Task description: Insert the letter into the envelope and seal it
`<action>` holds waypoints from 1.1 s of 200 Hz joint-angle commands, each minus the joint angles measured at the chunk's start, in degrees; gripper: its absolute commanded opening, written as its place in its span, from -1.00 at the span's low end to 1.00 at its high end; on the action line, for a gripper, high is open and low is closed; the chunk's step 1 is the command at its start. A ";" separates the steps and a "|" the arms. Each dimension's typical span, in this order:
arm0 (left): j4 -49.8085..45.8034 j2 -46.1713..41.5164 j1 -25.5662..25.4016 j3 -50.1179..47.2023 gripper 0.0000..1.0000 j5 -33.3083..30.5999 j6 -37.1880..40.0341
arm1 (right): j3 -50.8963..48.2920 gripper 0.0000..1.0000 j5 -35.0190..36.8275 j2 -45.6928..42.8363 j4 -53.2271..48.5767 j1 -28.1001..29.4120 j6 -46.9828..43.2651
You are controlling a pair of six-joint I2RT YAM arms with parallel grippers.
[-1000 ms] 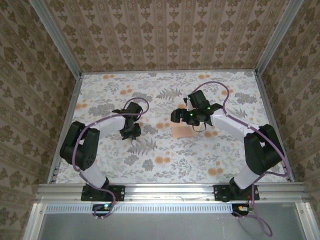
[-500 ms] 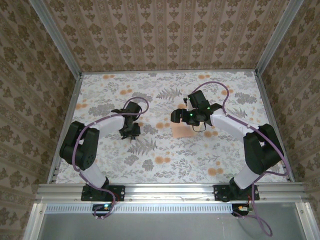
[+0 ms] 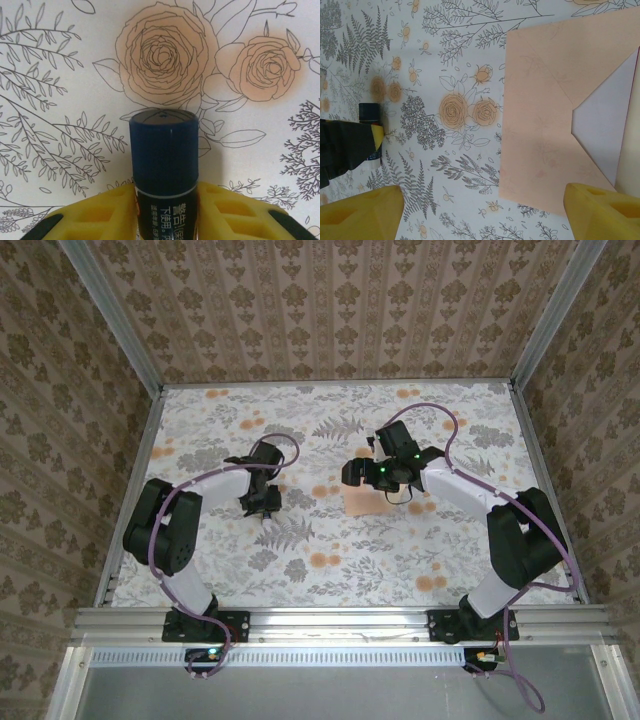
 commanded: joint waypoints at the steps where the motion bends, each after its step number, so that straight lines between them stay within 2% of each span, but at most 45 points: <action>1: -0.40 1.41 0.61 1.05 -0.33 0.27 1.62 | 1.32 0.69 1.24 -0.22 -1.73 -0.05 -0.74; 43: -0.40 1.80 0.73 1.62 -0.46 0.52 2.49 | 1.20 0.68 1.68 -0.92 -1.99 -0.05 -0.79; 72: -0.05 1.59 0.71 1.59 -0.76 0.75 3.29 | 1.05 0.68 1.81 -1.32 -2.30 -0.10 -0.84; 95: 0.21 0.75 0.77 1.81 -0.88 1.62 4.61 | 1.37 0.67 1.68 -1.62 -2.53 -0.13 -1.41; 115: 1.06 -1.07 0.71 2.55 -0.94 4.91 7.60 | 2.08 0.68 0.45 -1.97 -2.89 -1.14 -2.56; 130: 2.15 -2.87 0.75 3.36 -0.96 8.36 10.71 | 2.58 0.68 -3.20 -2.45 -2.30 -2.97 -3.32; 159: 5.53 -6.67 0.47 5.14 -0.96 19.81 18.52 | 4.00 0.69 -11.51 -3.54 -2.11 -8.04 -4.77; 183: 7.21 -9.43 -1.00 6.78 -0.96 26.85 24.98 | 5.71 0.70 -18.72 -4.39 -3.68 -11.55 -7.28; 220: 9.27 -11.51 -3.65 9.50 -0.89 35.18 29.58 | 7.14 0.70 -30.44 -4.21 -3.21 -14.07 -8.07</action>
